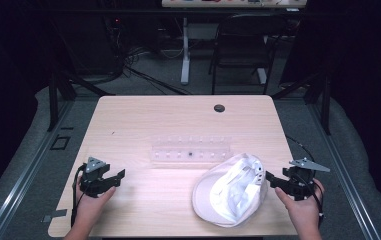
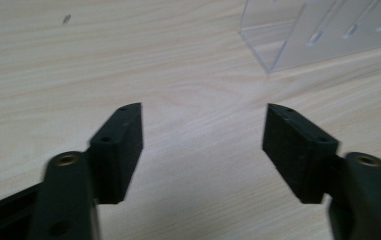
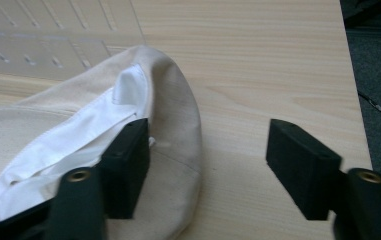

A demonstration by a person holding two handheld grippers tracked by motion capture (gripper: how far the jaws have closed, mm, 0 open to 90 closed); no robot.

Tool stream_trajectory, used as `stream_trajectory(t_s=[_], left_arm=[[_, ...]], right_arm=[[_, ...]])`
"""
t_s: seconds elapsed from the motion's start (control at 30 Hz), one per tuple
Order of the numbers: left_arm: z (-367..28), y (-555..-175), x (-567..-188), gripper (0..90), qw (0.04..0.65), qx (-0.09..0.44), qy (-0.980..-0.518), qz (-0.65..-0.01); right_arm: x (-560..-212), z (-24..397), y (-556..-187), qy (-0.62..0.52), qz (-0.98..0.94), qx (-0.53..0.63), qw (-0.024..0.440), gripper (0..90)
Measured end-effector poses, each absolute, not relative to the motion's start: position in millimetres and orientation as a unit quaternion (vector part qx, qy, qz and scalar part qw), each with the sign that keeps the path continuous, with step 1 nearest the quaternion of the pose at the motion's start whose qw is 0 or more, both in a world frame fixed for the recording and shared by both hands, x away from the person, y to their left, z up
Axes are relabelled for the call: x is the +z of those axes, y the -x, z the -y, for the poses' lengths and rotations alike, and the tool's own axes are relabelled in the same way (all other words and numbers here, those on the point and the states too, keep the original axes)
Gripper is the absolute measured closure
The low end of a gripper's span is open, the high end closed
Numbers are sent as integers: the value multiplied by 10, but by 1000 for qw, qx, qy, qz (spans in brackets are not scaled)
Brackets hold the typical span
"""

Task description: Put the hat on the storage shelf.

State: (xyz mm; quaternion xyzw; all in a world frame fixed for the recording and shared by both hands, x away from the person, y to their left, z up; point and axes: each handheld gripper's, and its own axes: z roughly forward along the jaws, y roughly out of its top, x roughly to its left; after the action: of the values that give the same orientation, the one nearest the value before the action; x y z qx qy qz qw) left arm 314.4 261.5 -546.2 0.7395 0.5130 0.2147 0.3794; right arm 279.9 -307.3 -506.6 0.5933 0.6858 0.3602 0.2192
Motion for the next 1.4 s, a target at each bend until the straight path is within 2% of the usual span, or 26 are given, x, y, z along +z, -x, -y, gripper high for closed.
stream_trajectory(t_s=[0.1,0.17,0.23,0.3,0.33,0.37,0.5,0.63,0.73,0.77,0.8,0.83,0.93,1.03,1.07,1.1,1.27,1.4], left_arm=[[-2579,-3125,-5453,286,378,220,-743,-506],[-2572,-3115,-5457,286,378,225,-747,-499],[-2583,-3116,-5456,292,379,223,-747,-499],[-2613,-3113,-5480,405,386,213,-747,-498],[-2613,-3113,-5480,451,386,213,-747,-498],[-2623,-3115,-5496,482,387,202,-751,-495],[-2606,-3107,-5501,486,379,206,-757,-490],[-2568,-3095,-5515,477,371,217,-763,-482],[-2561,-3092,-5523,465,372,215,-763,-483],[-2560,-3094,-5531,465,369,211,-769,-477],[-2560,-3094,-5531,470,369,211,-769,-477],[-2552,-3097,-5547,479,370,202,-772,-475],[-2538,-3101,-5566,504,368,194,-776,-473],[-2508,-3103,-5592,521,359,190,-784,-470],[-2508,-3103,-5592,520,359,190,-784,-470],[-2507,-3102,-5595,521,360,187,-785,-469],[-2520,-3099,-5589,521,360,188,-785,-468],[-2527,-3102,-5599,521,362,187,-782,-472]], right_arm=[[-5017,3022,-2821,-585,-701,346,216,225],[-4963,2997,-2842,-572,-715,332,225,290],[-4943,2996,-2849,-568,-719,328,228,316],[-4869,3011,-2873,-559,-729,321,231,423],[-4869,3011,-2873,-559,-729,321,231,423],[-4814,3020,-2897,-559,-735,311,222,479],[-4739,3011,-2942,-552,-755,285,209,485],[-4624,2925,-3002,-524,-785,240,226,512],[-4601,2891,-3043,-523,-792,233,210,514],[-4580,2861,-3094,-528,-799,234,167,574],[-4580,2861,-3094,-528,-799,234,167,574],[-4572,2824,-3149,-534,-804,225,136,575],[-4555,2781,-3194,-534,-808,211,133,569],[-4544,2752,-3302,-564,-794,210,86,564],[-4544,2752,-3302,-564,-794,210,86,564],[-4579,2765,-3357,-592,-776,213,46,554],[-4686,2782,-3426,-621,-759,197,10,559],[-4752,2812,-3442,-644,-739,198,-13,600]])
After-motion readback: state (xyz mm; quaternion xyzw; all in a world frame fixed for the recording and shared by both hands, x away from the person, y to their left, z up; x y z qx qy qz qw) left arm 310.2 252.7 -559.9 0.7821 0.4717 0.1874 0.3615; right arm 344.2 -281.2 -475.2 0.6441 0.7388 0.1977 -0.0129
